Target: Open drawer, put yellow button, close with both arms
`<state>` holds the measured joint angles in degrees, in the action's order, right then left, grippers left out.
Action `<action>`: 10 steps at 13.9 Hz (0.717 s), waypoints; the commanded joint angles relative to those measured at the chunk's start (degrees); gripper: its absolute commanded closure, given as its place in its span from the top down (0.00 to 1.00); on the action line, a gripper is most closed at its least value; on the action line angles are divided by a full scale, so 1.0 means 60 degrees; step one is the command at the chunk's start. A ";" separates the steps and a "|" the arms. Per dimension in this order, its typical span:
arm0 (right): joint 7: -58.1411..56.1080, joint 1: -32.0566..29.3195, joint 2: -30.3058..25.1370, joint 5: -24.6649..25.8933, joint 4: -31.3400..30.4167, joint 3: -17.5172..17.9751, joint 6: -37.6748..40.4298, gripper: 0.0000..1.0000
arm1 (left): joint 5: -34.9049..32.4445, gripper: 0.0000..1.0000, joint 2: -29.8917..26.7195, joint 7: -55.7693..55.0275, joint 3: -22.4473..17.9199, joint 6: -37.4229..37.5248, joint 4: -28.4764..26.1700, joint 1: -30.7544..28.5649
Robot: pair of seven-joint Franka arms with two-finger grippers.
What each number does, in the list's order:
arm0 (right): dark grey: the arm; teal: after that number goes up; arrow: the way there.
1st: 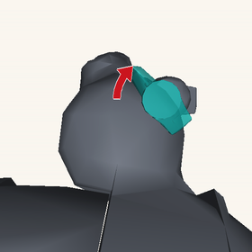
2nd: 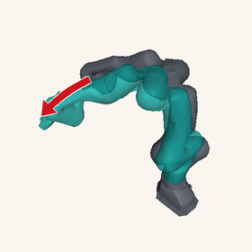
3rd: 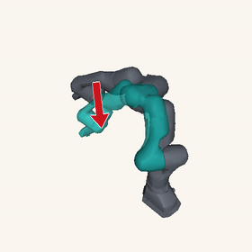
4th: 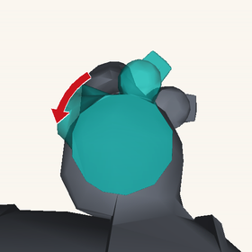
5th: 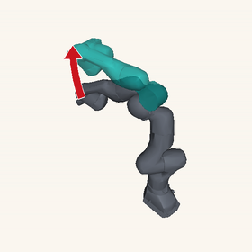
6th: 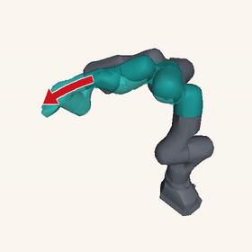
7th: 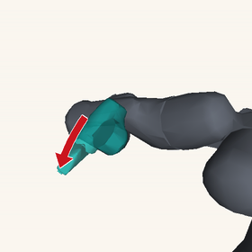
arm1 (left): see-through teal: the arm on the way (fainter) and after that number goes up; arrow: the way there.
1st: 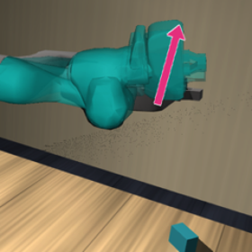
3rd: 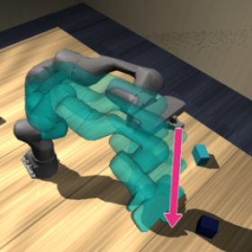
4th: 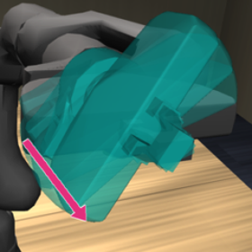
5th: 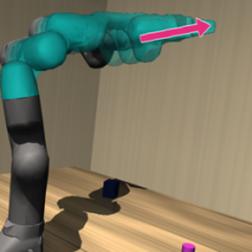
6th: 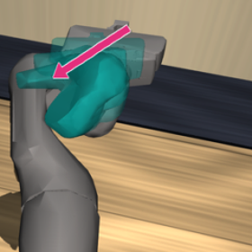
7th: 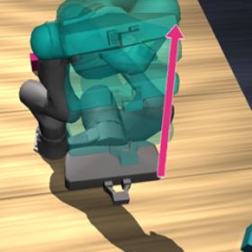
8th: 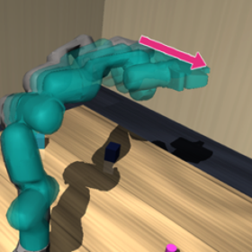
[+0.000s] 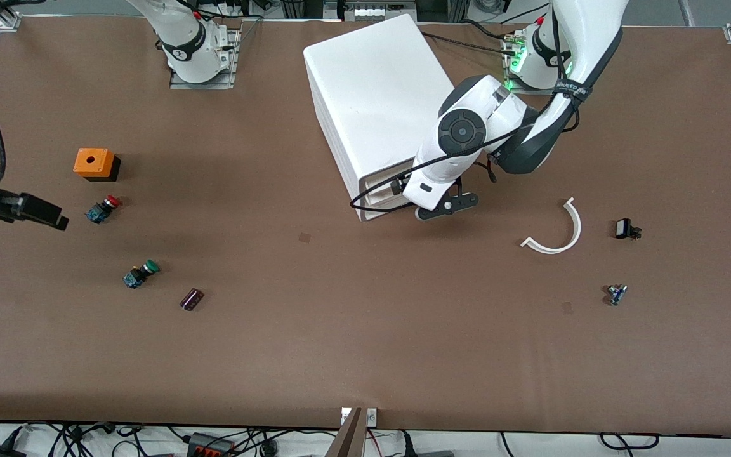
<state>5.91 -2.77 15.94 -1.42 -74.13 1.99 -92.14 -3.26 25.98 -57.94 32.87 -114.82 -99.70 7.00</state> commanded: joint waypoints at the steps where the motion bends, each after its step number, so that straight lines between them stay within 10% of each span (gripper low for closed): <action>1: -0.0821 -0.0474 -0.0767 0.0003 -0.0725 0.0137 -0.0041 1.00 | 0.0103 1.00 -0.0316 -0.0157 0.0409 0.0093 -0.0375 -0.0141; 10: -0.1218 0.0535 -0.0797 0.0076 -0.0740 -0.1210 0.0473 1.00 | -0.0043 1.00 -0.0462 0.0163 0.0440 0.0254 0.0106 -0.0915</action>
<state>-0.34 -1.57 12.38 -1.32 -77.31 -3.40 -88.86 -3.26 25.47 -58.41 34.66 -114.34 -99.98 5.35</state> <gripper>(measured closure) 0.000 0.000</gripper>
